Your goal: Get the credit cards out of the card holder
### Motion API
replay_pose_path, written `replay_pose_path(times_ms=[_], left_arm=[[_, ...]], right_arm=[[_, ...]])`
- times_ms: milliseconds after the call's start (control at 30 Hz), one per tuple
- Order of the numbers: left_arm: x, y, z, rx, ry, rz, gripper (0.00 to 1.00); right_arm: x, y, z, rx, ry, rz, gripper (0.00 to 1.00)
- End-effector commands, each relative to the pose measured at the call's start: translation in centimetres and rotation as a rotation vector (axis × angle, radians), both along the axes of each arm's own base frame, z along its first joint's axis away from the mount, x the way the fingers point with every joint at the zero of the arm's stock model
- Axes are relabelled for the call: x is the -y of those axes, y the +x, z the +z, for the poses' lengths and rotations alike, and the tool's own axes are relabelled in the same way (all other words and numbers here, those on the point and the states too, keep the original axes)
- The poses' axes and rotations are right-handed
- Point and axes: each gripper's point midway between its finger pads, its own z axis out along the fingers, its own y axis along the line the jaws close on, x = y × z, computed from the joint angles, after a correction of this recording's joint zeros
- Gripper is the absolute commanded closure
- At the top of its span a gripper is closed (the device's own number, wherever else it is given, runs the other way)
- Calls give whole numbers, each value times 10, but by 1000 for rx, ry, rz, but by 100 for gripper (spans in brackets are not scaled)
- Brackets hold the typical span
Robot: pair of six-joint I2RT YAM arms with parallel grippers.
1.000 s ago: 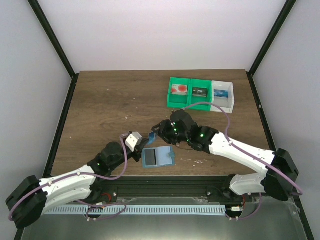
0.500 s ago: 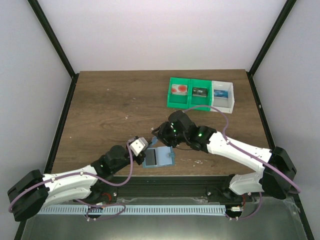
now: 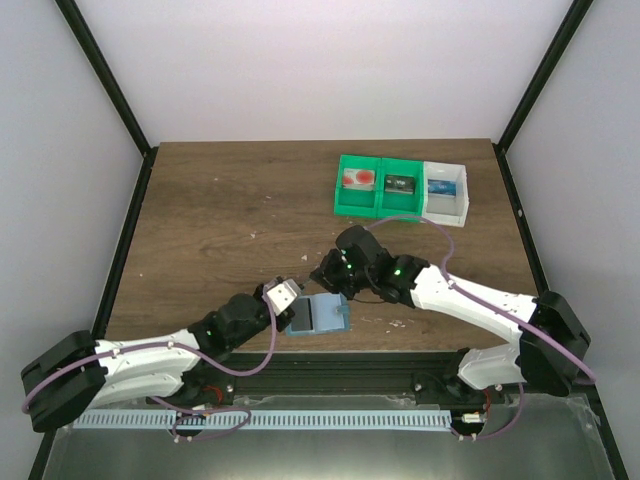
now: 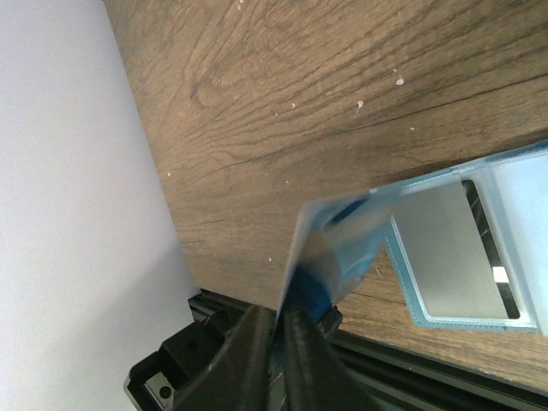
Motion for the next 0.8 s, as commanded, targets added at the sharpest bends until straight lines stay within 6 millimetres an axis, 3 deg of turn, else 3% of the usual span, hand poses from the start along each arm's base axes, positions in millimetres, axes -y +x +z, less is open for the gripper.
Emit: replay_pose_path(times_ms=[0,200,333,467,533,567,767], left_arm=[[3,3,16,33,-48,15,99],[2,-2,47,-11,-223,21,78],[-4,-4,51,-91,-295,47,48],[-11,-3,56,-183,-360,98,32],[-16,-2,59,-220,-393,127,7],[-17,-2,60,-231,-405,132,1],[-22,4,66,-308,-436,169,0]], right_arm=[[-4,4,8,76,22,37,100],[4,11,15,241,11,100,99],[15,17,13,363,-7,127,100],[30,24,13,511,-81,174,100],[37,28,17,563,-88,197,100],[41,30,19,586,-79,212,99],[62,48,38,700,-73,243,99]])
